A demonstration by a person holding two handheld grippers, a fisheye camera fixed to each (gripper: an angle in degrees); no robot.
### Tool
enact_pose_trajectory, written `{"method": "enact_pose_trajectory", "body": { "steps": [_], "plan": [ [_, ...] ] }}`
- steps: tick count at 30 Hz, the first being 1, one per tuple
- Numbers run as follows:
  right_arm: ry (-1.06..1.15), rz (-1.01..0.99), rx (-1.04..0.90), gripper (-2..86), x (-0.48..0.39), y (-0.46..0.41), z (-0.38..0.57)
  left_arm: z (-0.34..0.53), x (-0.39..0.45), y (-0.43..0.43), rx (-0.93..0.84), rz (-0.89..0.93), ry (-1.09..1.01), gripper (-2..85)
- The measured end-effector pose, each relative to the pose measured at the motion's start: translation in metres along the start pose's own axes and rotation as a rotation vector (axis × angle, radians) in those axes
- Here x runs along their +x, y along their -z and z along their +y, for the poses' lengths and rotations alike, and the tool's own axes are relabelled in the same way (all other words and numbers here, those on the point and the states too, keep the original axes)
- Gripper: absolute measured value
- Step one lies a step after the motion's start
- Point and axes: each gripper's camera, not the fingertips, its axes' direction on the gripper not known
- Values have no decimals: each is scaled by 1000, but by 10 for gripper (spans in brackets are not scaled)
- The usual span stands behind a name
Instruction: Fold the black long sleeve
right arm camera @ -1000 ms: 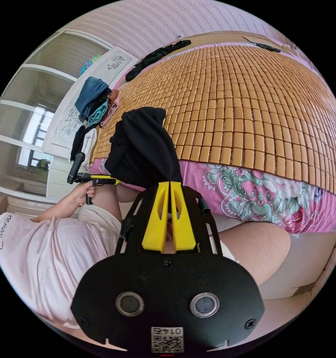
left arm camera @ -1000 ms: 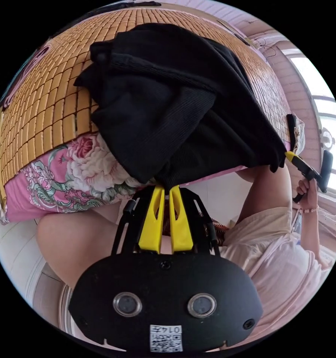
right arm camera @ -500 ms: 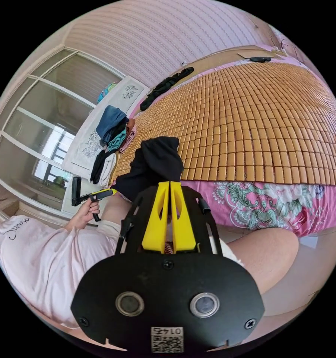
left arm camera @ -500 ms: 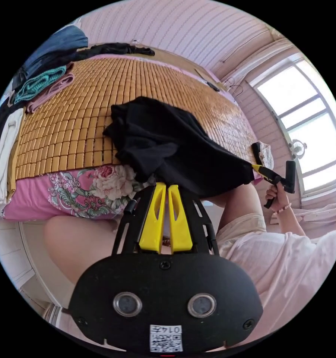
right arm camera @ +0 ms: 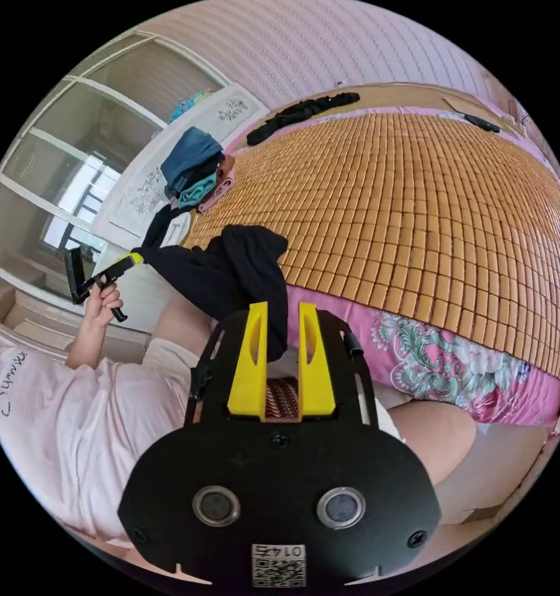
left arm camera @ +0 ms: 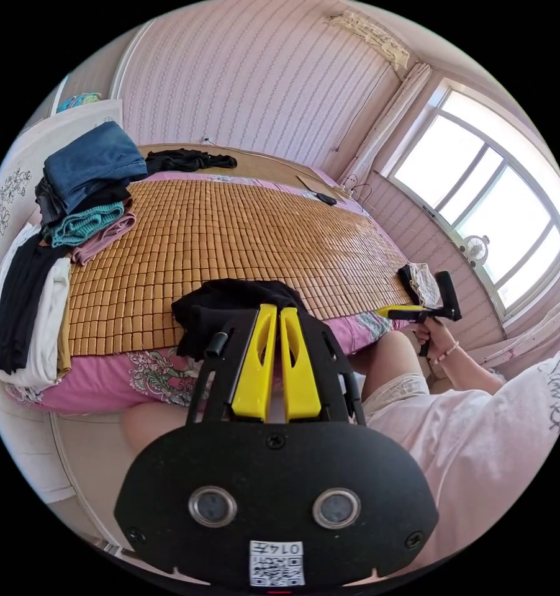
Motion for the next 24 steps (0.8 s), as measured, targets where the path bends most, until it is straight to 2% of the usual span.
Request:
{"method": "enact_pose_trajectory", "body": {
  "steps": [4, 7, 9, 12, 17, 20, 24],
  "plan": [
    [86, -29, -315, 114, -43, -87, -13, 9, 2, 18, 35, 36, 51, -10],
    [83, 4, -442, 127, -59, -122, -17, 12, 9, 31, 56, 57, 56, -10],
    [69, 92, -455, 125, -63, -130, -19, 14, 16, 37, 65, 61, 51, -10],
    [18, 142, -401, 65, -64, -125, -17, 16, 28, 49, 79, 57, 25, -10],
    [-6, -52, -314, 17, -58, -79, 5, 21, 42, 77, 120, 54, -11, -10],
    [-23, -93, -178, 10, -53, -14, 28, 28, 43, 101, 162, 46, -5, -10],
    [-46, -340, 95, 6, -39, 84, 72, 42, 47, 139, 249, 42, 24, -10]
  ]
}}
